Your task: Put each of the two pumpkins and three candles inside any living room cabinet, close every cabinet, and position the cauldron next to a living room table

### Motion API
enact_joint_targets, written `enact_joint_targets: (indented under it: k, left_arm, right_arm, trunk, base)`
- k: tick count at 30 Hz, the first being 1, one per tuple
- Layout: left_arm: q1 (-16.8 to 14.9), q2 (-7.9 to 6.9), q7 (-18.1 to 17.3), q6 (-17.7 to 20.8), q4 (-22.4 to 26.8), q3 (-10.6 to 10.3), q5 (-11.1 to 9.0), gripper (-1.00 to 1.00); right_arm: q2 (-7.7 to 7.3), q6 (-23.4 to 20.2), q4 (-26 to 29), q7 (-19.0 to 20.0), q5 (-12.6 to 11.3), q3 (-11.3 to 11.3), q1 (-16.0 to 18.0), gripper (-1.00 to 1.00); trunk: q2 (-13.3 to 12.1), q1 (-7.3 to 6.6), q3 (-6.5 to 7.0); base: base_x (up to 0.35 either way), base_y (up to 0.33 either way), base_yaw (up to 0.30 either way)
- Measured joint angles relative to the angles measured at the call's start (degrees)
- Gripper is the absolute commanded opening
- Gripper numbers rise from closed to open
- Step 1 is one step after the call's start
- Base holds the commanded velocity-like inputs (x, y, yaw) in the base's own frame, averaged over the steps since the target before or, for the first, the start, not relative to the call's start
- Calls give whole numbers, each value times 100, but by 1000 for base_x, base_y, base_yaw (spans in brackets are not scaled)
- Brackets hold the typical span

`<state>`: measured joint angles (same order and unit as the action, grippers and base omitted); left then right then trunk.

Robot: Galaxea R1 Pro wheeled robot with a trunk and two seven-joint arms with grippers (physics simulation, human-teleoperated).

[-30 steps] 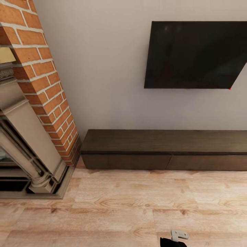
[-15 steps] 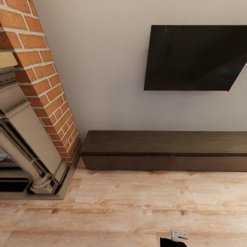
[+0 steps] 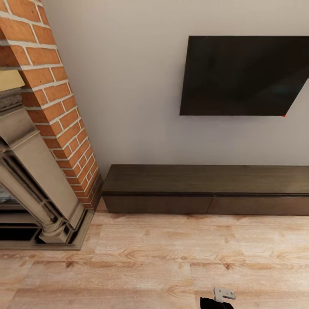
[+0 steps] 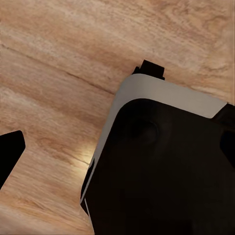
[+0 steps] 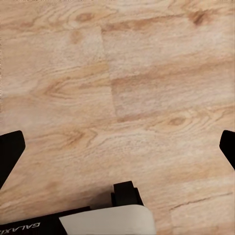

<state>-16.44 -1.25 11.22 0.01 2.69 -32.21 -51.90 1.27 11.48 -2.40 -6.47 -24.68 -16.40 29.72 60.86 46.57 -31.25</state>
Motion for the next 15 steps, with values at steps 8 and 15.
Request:
enact_joint_targets:
  k: [8,15]
  left_arm:
    - [0,27,-7,0,0,-16,9,100]
    - [7,60,-127,17,-5,-19,-5,100]
  right_arm:
    - [0,-3,0,0,0,0,-2,100]
    - [0,0,0,0,0,0,-2,100]
  trunk:
    - [-321,-176,144]
    - [-602,-330,270]
  base:
    - [0,0,0]
    - [0,0,0]
